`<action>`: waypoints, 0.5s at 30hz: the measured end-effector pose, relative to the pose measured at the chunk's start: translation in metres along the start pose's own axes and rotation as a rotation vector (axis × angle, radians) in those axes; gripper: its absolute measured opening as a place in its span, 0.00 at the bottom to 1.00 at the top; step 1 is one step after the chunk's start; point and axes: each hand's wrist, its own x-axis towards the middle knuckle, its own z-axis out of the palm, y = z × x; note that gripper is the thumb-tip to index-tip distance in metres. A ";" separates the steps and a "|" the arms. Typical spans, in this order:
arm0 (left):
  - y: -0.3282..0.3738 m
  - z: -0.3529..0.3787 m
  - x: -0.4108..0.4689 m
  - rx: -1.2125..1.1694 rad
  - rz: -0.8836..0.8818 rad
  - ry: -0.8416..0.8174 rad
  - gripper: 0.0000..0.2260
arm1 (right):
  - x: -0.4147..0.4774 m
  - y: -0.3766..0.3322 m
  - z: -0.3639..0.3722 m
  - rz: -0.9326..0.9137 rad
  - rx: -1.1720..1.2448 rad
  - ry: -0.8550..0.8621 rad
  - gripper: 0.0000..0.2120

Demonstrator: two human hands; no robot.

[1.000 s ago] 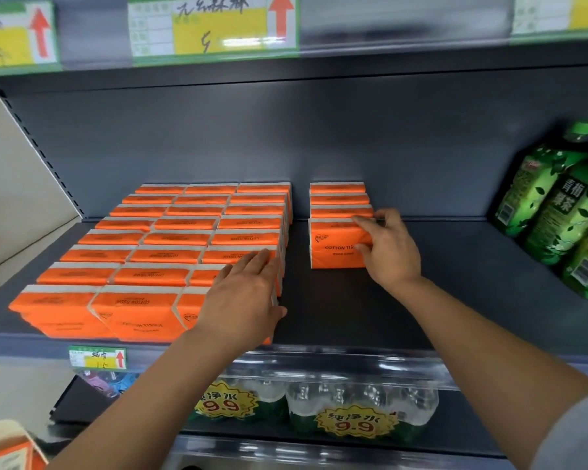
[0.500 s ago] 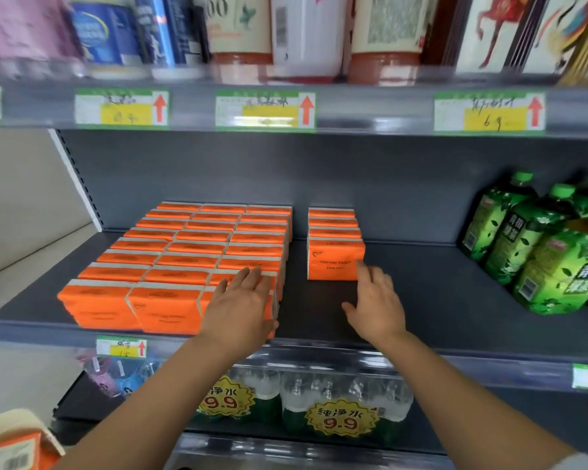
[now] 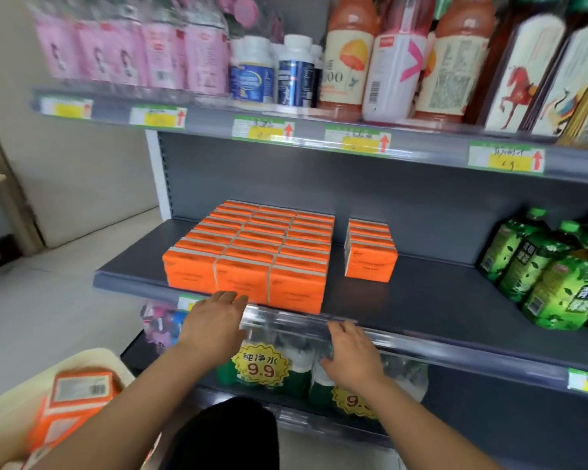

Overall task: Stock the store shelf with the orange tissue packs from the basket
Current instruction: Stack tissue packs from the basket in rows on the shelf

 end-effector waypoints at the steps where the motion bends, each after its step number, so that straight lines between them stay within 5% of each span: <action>1: -0.009 0.003 -0.008 0.002 -0.021 -0.003 0.27 | -0.003 -0.010 0.001 -0.023 0.002 -0.026 0.32; 15: -0.142 0.058 -0.095 0.017 -0.307 -0.089 0.22 | 0.004 -0.167 0.023 -0.316 -0.096 -0.008 0.24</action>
